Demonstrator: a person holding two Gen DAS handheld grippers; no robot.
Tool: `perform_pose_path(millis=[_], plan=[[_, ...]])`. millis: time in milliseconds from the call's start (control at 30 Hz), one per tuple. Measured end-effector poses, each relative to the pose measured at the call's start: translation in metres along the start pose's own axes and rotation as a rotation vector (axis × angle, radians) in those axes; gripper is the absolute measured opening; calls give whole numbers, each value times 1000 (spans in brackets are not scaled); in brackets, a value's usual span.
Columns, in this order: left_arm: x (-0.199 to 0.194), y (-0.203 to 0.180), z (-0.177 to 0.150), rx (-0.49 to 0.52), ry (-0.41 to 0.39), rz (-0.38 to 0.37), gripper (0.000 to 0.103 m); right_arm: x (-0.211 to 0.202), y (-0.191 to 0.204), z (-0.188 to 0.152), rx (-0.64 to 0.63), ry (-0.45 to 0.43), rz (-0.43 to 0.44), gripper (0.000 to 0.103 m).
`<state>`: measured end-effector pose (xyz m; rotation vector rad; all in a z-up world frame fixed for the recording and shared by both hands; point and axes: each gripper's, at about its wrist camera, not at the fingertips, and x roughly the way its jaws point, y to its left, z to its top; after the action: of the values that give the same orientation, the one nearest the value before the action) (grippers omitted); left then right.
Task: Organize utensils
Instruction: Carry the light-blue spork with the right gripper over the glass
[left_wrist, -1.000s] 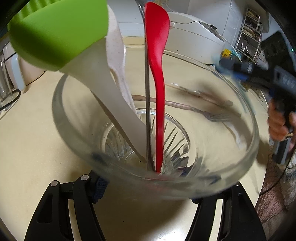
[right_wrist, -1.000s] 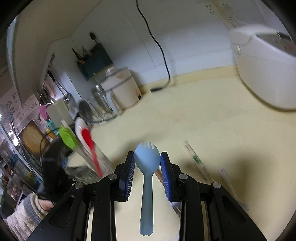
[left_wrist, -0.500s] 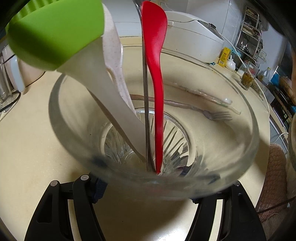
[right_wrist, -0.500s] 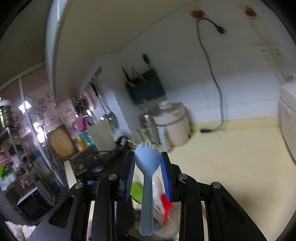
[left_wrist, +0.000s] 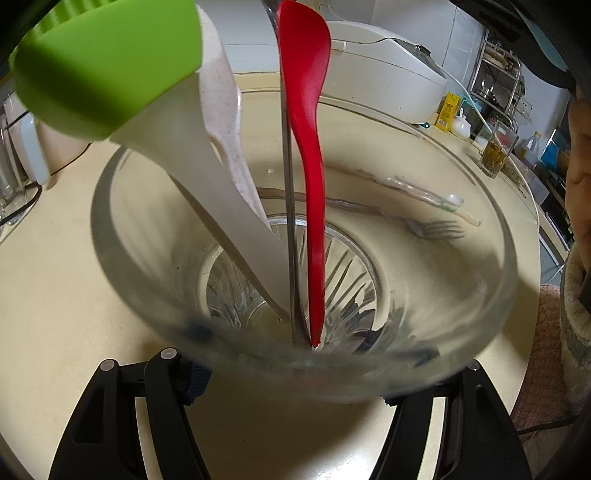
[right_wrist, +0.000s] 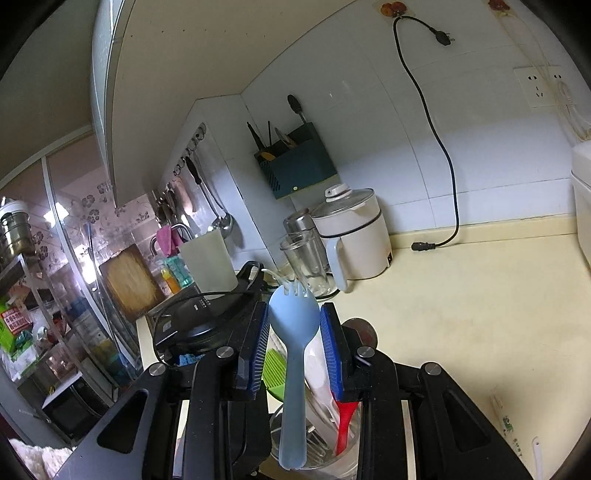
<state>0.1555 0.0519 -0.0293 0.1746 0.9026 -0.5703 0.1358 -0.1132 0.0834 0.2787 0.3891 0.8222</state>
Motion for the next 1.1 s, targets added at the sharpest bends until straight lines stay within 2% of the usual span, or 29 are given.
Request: perform_pose_path(millis=[433, 667, 933, 1100], plan=[[0, 1, 0, -9, -3, -11, 72, 8, 14, -11, -63, 6, -3, 29], [-2, 3, -1, -9, -3, -11, 72, 22, 10, -20, -67, 22, -35, 29], [-1, 3, -1, -8, -3, -10, 72, 30, 17, -30, -145, 14, -70, 29], [-1, 2, -1, -9, -3, -11, 72, 34, 14, -33, -125, 50, -42, 29]])
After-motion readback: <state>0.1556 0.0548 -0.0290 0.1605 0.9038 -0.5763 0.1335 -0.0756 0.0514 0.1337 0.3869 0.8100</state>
